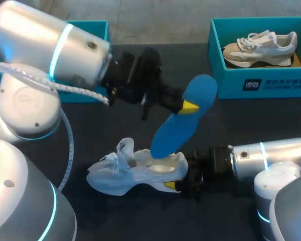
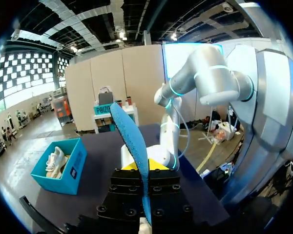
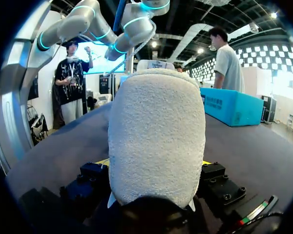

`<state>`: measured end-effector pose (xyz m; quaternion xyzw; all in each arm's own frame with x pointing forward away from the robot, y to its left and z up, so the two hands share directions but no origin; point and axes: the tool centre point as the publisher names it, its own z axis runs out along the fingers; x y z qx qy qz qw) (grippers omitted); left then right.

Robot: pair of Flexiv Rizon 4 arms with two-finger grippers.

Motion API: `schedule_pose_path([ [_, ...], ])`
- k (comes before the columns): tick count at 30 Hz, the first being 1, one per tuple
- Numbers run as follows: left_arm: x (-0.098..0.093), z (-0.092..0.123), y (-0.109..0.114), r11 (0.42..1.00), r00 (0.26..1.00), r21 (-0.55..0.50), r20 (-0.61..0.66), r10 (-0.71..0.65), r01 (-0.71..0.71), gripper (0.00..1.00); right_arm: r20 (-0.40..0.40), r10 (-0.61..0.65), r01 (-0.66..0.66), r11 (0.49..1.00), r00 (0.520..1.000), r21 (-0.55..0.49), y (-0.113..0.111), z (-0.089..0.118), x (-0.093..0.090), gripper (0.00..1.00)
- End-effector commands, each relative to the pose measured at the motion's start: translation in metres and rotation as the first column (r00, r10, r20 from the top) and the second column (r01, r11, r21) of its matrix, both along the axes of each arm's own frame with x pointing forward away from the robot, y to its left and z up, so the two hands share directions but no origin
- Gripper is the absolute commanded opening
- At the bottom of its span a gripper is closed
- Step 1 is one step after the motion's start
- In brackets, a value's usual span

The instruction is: Take the shoe out of the shoebox, open the shoe tongue, remove and reinsert the insole, then place the shoe into the shoebox

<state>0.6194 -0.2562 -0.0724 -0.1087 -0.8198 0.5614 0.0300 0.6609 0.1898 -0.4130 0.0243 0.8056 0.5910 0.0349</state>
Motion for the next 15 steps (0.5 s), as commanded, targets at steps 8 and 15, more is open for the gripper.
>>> schedule_pose_path([
  [8,-0.004,0.054,0.053,0.993,0.999,-0.111,-0.009,-0.038,0.036,0.0,0.0,-0.002,0.002,1.0,1.0,-0.003,0.001,0.0,-0.001,0.0],
  [15,-0.009,0.08,0.073,0.982,0.995,-0.189,-0.085,-0.048,0.031,0.0,0.0,-0.002,0.002,1.0,1.0,-0.003,0.001,0.0,-0.001,0.0],
])
